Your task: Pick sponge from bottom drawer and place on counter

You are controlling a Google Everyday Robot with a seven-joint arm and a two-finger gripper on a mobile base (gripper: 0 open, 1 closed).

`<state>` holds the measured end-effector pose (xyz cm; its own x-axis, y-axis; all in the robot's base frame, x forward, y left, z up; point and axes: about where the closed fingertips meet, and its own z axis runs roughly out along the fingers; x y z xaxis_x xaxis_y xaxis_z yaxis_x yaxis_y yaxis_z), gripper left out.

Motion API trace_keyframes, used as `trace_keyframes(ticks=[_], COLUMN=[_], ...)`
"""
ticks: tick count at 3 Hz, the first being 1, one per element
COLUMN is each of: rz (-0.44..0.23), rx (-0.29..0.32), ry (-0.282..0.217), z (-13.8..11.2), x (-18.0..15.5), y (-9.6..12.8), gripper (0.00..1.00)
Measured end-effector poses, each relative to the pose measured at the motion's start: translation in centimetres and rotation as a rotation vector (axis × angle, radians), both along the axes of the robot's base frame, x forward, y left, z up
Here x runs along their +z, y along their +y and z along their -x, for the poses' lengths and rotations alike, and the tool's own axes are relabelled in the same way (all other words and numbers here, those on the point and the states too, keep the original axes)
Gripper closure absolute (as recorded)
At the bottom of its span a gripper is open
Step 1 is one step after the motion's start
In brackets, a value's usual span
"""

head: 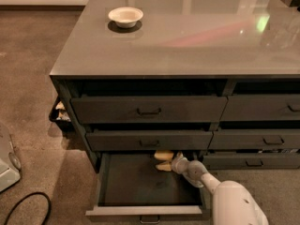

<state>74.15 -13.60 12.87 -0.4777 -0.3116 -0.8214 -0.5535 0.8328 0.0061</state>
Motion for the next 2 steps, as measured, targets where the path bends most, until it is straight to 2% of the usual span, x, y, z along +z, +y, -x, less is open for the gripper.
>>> trace_keyframes(ticks=[1,2], rz=[-0.007,-0.022], rx=[0.022,0.053], ry=[0.006,0.005], z=[-0.46,-0.64], x=[-0.91,-1.36], y=[0.64,1.59], gripper=[0.17,0.41])
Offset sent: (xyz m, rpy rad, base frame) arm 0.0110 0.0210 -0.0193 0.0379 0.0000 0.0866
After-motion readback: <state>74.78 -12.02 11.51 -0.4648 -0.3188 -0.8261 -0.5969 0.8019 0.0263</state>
